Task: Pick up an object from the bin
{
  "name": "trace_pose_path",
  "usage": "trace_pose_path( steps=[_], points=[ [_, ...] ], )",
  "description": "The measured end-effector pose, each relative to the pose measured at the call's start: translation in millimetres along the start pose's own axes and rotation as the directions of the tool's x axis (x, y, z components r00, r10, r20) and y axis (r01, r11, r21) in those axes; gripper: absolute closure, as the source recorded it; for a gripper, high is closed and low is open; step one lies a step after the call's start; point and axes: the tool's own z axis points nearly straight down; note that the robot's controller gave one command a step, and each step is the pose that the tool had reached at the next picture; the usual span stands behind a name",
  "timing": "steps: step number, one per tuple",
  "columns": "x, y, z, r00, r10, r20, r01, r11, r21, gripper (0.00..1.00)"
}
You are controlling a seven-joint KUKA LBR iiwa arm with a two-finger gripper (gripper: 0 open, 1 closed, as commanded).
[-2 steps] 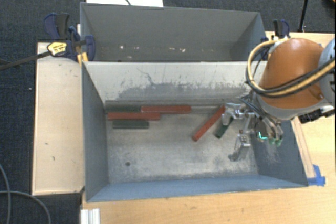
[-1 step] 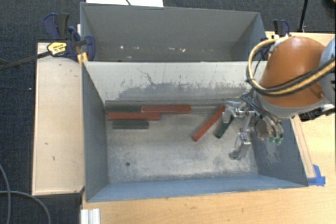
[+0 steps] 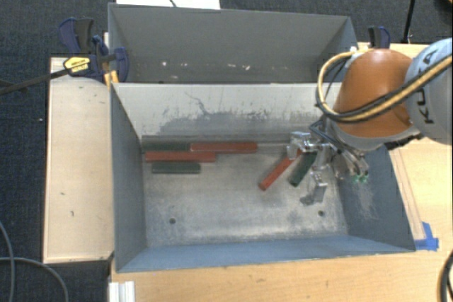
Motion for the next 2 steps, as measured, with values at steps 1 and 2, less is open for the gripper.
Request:
trace_pose_path(
  steps=[1, 2],
  points=[
    [-24.3, -6, 7, 0.997, 0.076, -0.008, -0.076, 0.997, -0.002, 0.00],
    [-45.6, -24, 13, 0.973, -0.231, -0.002, 0.231, 0.973, -0.001, 0.00]
  ],
)
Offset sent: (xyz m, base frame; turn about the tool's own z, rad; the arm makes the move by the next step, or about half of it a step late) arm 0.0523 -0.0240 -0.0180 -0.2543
